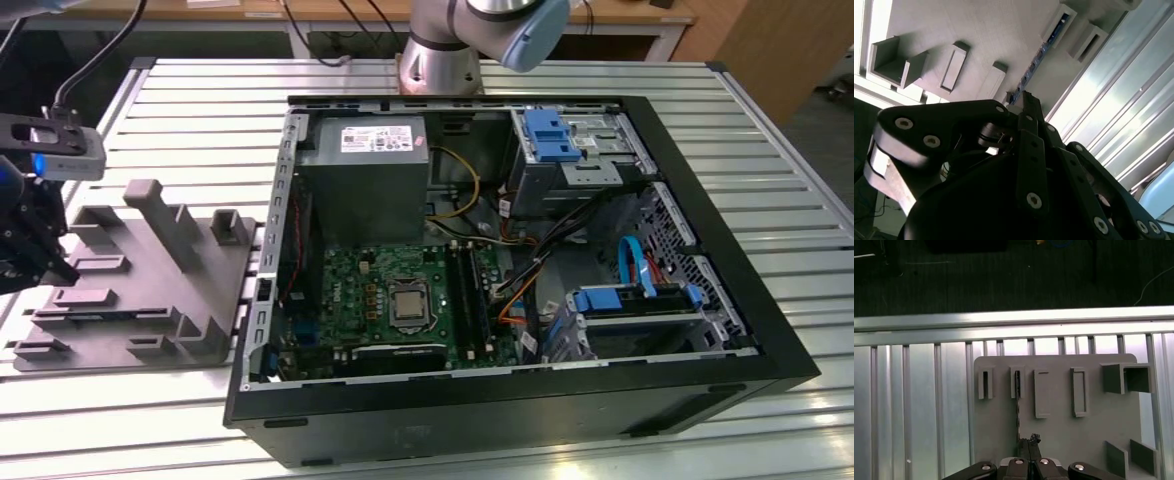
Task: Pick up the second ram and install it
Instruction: 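Pick up the second ram and move it above second insertion slot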
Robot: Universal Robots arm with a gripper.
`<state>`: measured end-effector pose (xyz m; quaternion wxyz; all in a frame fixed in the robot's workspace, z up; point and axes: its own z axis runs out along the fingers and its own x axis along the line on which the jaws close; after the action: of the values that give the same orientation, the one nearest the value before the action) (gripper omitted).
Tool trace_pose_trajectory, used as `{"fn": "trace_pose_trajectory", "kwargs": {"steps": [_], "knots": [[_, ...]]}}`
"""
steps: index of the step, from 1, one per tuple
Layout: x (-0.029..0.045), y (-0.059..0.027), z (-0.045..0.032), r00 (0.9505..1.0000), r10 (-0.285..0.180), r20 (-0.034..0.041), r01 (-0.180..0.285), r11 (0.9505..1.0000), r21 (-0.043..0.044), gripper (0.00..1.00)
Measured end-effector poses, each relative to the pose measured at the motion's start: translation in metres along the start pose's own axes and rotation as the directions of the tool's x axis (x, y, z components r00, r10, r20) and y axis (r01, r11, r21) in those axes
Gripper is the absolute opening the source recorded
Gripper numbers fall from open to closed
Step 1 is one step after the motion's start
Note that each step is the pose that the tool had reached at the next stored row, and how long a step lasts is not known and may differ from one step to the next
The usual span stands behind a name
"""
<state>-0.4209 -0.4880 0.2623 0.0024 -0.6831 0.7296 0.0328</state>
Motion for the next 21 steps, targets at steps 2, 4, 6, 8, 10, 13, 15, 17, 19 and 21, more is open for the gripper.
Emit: {"fn": "trace_pose_trajectory", "kwargs": {"steps": [2,4,6,8,10,13,15,17,19,21], "knots": [[0.0004,-0.0001,0.0026,1.0000,0.002,0.0000,-0.002,1.0000,0.0000,0.10],[0.0009,-0.0004,0.0056,1.0000,0.003,0.0001,-0.003,1.0000,0.0001,0.10],[0.0015,-0.0005,0.0084,1.0000,0.003,0.0001,-0.003,1.0000,0.0001,0.10],[0.0020,-0.0006,0.0109,1.0000,0.003,0.0001,-0.003,1.0000,0.0001,0.10],[0.0025,-0.0005,0.0132,1.0000,0.003,0.0000,-0.003,1.0000,0.0000,0.10],[0.0038,-0.0006,0.0155,1.0000,0.004,0.0001,-0.004,1.0000,0.0001,0.10],[0.0043,-0.0005,0.0165,1.0000,0.004,0.0003,-0.004,1.0000,0.0003,0.10],[0.0044,-0.0001,0.0175,1.0000,0.004,0.0001,-0.004,1.0000,0.0001,0.10],[0.0045,0.0006,0.0190,1.0000,0.004,0.0001,-0.004,1.0000,0.0004,0.10],[0.0046,0.0020,0.0211,1.0000,0.004,0.0002,-0.004,1.0000,0.0020,0.10]]}}
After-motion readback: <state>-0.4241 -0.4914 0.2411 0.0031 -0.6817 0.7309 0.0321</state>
